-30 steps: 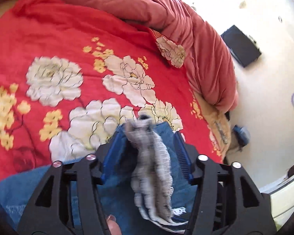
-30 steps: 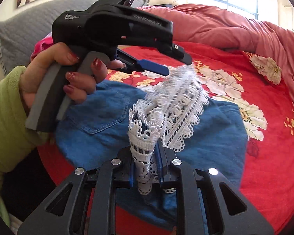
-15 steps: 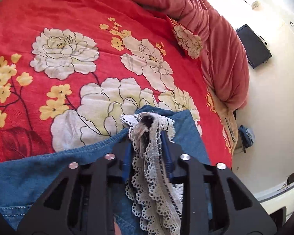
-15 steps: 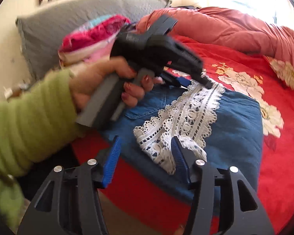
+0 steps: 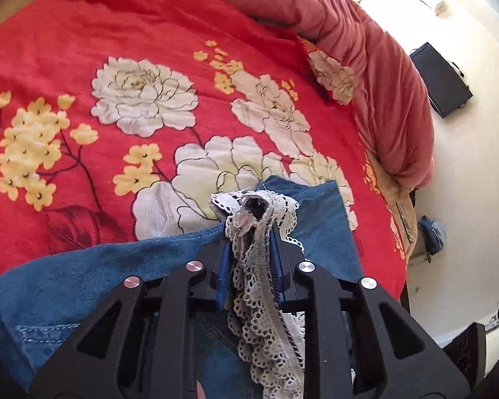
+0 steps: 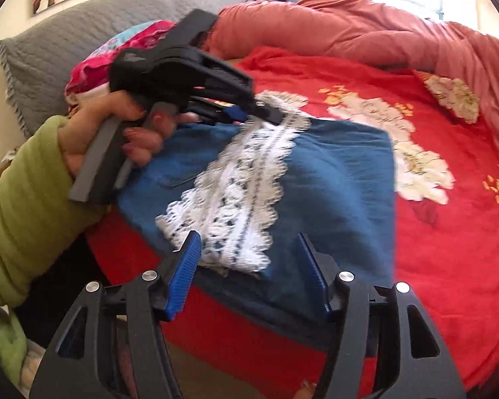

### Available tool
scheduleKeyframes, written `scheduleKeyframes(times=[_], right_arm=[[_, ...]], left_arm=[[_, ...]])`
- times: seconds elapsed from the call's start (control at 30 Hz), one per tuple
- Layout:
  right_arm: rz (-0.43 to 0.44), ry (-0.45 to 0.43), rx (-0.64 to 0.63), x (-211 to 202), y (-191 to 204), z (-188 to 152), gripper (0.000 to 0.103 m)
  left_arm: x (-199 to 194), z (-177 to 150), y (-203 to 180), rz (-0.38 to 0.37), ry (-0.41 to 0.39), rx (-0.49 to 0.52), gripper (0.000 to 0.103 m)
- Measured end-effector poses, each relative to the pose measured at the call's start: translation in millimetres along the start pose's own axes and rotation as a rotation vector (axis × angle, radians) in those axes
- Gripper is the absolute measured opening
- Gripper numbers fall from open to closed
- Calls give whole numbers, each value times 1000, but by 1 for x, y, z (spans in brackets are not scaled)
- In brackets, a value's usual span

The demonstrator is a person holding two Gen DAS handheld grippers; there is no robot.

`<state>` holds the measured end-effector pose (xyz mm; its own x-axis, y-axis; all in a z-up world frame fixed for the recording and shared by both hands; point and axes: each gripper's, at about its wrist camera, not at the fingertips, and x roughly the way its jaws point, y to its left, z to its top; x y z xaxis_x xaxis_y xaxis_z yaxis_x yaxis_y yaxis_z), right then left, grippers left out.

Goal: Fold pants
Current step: 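Lower the lace hem flat onto the pants and open both grippers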

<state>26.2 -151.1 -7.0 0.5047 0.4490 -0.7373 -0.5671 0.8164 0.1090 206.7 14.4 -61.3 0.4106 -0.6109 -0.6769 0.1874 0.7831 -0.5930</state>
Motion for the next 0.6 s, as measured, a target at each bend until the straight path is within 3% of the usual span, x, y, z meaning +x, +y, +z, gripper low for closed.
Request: scheduleKeyframes(times=[0.1, 0.17, 0.37, 0.6], right_arm=[[19, -34, 14, -12, -6, 1, 57], [14, -70, 47, -23, -16, 4, 57], [-116, -82, 87, -37, -46, 1, 57], [-157, -55, 98, -31, -53, -9, 57]], left_arm=[[-11, -2, -6, -11, -24, 14, 21], [-30, -5, -11, 3, -53, 21, 33], [-80, -52, -33, 57, -105, 68, 37], [-79, -131, -64, 83, 9, 124, 37]])
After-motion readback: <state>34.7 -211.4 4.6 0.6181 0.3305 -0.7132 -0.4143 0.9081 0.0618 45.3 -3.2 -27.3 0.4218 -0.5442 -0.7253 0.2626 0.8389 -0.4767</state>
